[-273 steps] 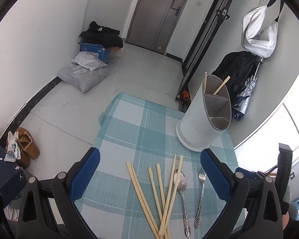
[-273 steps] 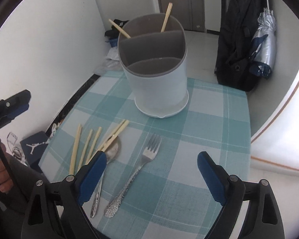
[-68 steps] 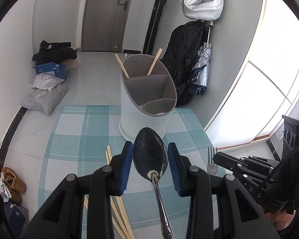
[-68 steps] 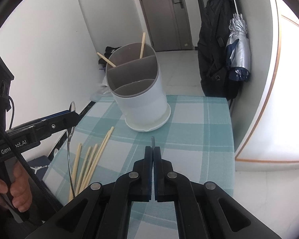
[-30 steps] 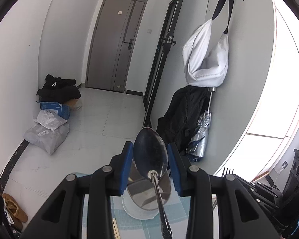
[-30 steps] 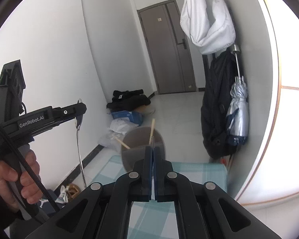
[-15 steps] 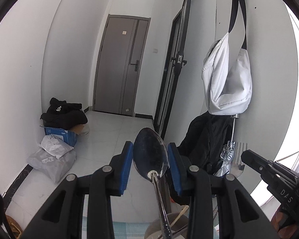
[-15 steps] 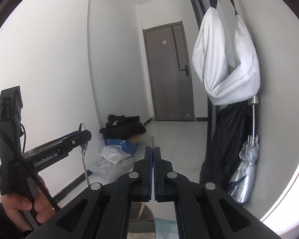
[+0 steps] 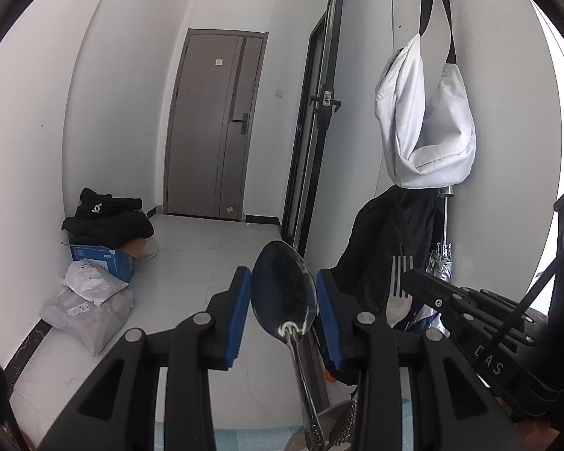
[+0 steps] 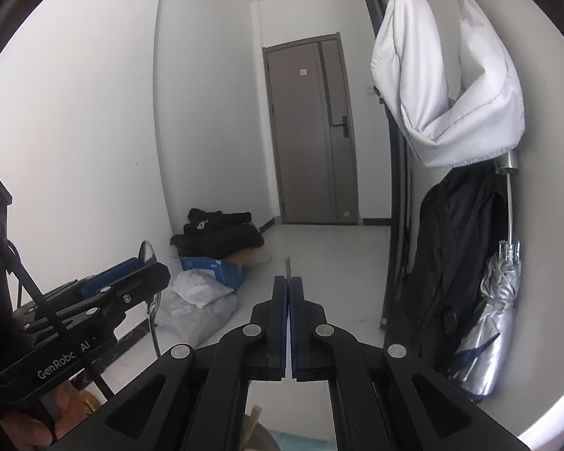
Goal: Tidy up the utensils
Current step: 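Lower the spoon and fork into the white caddy and open both grippers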
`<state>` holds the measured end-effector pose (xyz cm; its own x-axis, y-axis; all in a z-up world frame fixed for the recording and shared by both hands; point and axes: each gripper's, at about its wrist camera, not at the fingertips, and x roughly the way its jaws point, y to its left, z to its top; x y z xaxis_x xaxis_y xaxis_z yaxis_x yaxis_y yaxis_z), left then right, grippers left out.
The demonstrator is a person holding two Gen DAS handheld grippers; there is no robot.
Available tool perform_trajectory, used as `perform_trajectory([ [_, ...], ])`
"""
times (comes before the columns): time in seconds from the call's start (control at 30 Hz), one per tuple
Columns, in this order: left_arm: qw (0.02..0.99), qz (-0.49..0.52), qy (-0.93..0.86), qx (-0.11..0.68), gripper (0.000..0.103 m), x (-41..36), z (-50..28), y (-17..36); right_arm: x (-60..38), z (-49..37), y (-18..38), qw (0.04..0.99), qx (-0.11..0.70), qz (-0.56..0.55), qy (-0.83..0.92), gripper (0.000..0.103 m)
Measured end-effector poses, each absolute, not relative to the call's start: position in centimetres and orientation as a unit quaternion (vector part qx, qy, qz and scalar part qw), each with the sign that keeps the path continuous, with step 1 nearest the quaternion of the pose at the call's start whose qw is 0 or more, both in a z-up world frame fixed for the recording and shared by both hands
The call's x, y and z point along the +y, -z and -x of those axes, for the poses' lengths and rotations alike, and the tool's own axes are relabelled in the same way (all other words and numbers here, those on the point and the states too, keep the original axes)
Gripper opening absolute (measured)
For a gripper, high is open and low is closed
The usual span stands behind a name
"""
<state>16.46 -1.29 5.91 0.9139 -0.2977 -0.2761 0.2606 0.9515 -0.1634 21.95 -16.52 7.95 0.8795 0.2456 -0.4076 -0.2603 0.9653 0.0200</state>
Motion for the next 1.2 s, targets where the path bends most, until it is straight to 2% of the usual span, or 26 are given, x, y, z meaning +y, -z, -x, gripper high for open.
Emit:
perform_trajectory([
  [0.53, 0.968, 0.029, 0.184, 0.166, 0.031, -1.8, -15.0, -5.0, -16.3, -18.5, -6.7, 0.963, 0.189, 0.064, -0.182, 0.001],
  [0.8, 0.956, 0.036, 0.200, 0.212, 0.031, -1.9, -14.5, -4.0, -15.8, -17.0, -6.2, 0.956, 0.192, 0.082, -0.208, 0.001],
  [0.93, 0.949, 0.034, 0.210, 0.234, 0.031, -2.0, -14.0, -3.6, -15.3, -16.6, -5.2, 0.947, 0.220, 0.078, -0.222, 0.002],
  [1.2, 0.918, 0.094, 0.243, 0.299, 0.031, -0.6, -14.2, -3.0, -15.9, -15.6, -3.2, 0.929, 0.275, 0.058, -0.241, 0.003],
])
